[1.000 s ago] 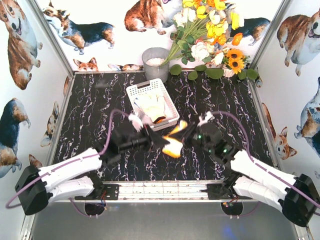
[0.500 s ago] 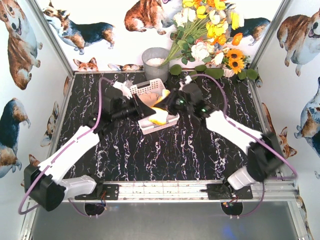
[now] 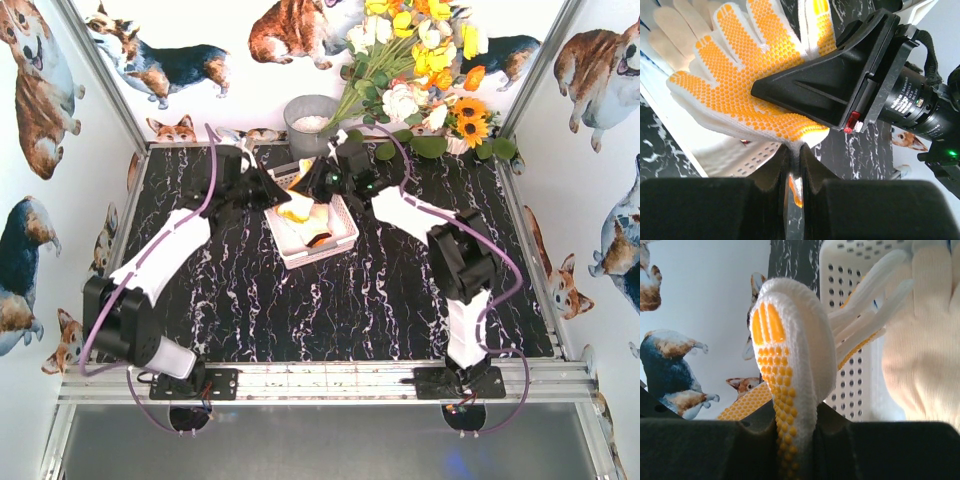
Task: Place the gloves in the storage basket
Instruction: Place the glove in the bin.
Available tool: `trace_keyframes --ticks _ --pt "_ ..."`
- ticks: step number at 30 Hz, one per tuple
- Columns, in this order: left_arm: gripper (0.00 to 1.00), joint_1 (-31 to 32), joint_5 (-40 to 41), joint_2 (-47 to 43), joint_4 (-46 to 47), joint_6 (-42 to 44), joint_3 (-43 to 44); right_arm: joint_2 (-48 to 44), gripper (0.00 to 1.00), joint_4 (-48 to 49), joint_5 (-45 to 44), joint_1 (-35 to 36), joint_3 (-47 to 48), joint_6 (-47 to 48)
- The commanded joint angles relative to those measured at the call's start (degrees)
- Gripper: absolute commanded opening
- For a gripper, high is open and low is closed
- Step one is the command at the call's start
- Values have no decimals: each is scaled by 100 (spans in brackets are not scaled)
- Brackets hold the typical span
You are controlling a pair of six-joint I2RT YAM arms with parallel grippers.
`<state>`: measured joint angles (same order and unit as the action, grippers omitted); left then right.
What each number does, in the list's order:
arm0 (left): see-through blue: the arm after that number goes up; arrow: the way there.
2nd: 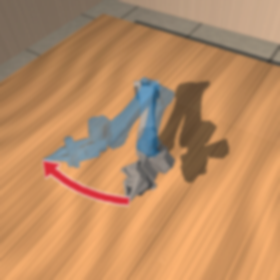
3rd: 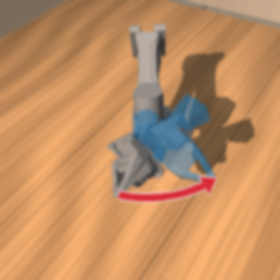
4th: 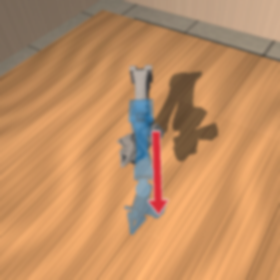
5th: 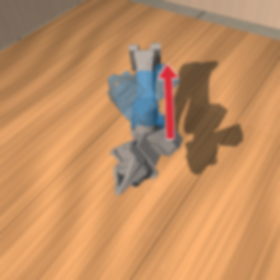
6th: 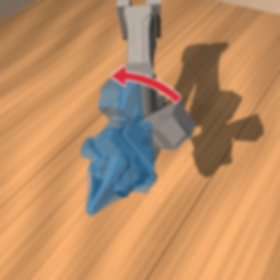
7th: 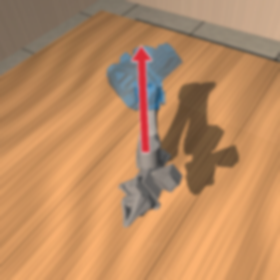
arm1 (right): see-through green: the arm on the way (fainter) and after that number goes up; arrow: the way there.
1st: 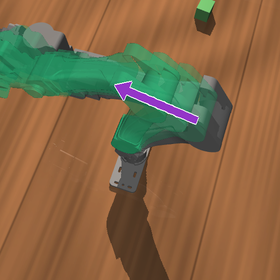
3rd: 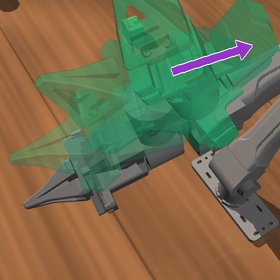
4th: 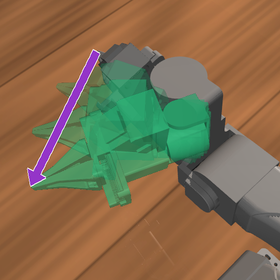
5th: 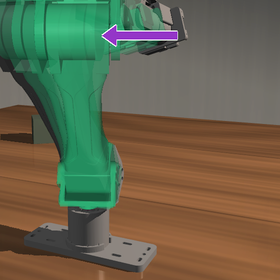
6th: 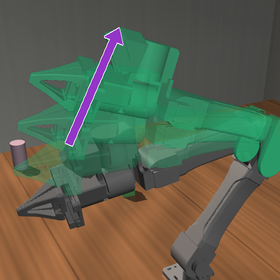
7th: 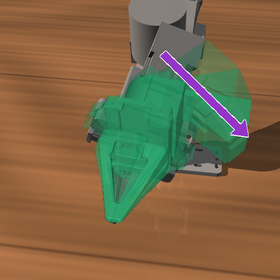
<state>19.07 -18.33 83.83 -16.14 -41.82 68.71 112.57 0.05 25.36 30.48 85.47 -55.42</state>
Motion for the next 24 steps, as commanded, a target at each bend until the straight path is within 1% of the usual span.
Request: trace_keyframes --ticks 1,7,11,16,20,24 --pt "0 -305 85 374 275 490 546 458 0 385 302 -159 706 497" --pt "0 -410 229 1029 251 854 1065 1209 0 570 527 -274 1314 661" --pt "0 -413 85 1499 372 942 1176 1431 0 528 464 -335 1376 829" --pt "0 -404 -95 1763 493 857 1048 1582 0 105 434 -393 1392 973" --pt "0 -357 -187 1801 502 817 902 1572 0 -421 308 -394 1354 1171" --pt "0 -259 -254 1847 443 774 795 1552 0 -711 281 -411 1324 1257"
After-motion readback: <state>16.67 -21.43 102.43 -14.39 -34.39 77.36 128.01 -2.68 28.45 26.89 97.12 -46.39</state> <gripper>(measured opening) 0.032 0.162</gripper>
